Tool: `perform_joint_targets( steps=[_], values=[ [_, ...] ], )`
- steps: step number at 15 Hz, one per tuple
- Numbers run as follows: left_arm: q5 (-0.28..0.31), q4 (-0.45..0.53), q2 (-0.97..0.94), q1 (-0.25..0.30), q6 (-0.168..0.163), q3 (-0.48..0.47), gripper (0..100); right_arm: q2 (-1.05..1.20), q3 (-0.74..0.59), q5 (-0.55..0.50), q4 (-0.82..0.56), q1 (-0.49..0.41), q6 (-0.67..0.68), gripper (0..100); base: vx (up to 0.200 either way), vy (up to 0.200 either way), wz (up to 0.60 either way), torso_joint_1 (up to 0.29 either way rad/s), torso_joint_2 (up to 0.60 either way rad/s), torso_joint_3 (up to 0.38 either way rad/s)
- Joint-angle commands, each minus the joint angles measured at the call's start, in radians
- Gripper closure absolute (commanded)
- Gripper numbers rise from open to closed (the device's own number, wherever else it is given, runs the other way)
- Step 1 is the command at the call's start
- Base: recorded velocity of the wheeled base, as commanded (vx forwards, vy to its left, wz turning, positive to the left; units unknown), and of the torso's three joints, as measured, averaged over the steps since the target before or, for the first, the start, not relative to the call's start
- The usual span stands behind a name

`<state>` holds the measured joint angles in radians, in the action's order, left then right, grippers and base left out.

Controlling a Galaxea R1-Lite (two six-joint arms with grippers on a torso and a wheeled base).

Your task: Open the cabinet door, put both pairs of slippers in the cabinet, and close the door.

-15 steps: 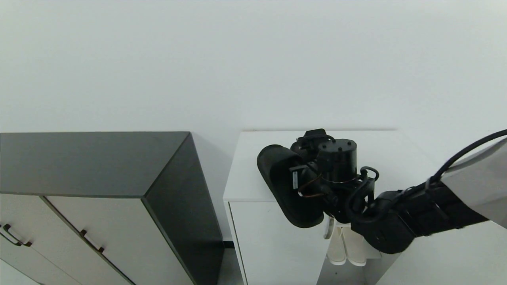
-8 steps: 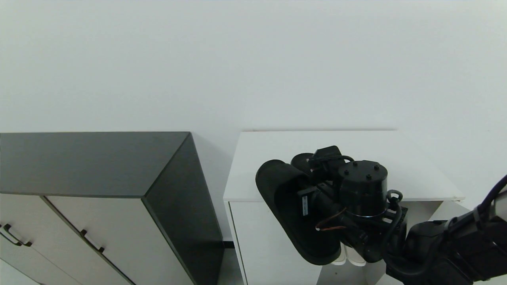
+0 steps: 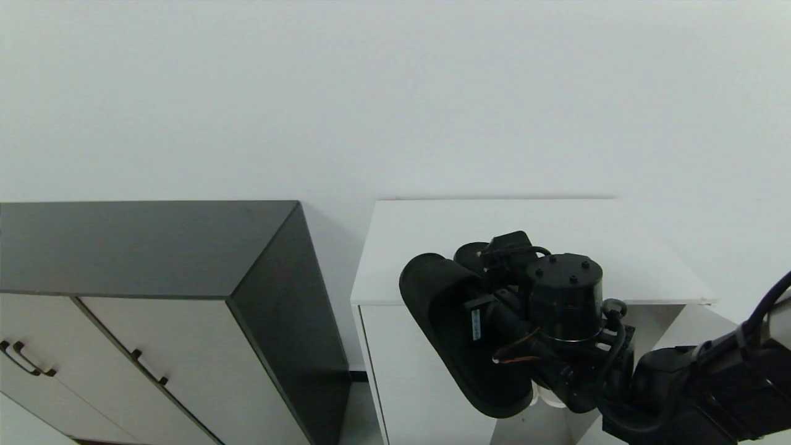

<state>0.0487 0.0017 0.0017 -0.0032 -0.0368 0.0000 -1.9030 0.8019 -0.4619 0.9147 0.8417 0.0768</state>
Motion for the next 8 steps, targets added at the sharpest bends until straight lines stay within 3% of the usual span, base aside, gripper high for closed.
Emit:
perform_joint_targets(
  steps=[1, 7, 8],
  values=[
    [-0.001, 0.0, 0.0, 0.0, 0.002, 0.0, 100, -0.001, 0.0, 0.0, 0.001, 0.0, 0.0, 100, -0.2, 0.0, 0.0, -0.012, 0.0, 0.002],
    [0.0, 0.0, 0.0, 0.0, 0.002, 0.0, 100, -0.005, -0.003, -0.003, 0.003, 0.0, 0.0, 100, -0.2, 0.0, 0.0, -0.001, 0.0, 0.002],
    [0.0, 0.0, 0.0, 0.0, 0.003, 0.0, 100, -0.005, -0.004, -0.001, 0.003, 0.0, 0.0, 100, 0.0, 0.0, 0.0, 0.0, 0.0, 0.0]
  ],
)
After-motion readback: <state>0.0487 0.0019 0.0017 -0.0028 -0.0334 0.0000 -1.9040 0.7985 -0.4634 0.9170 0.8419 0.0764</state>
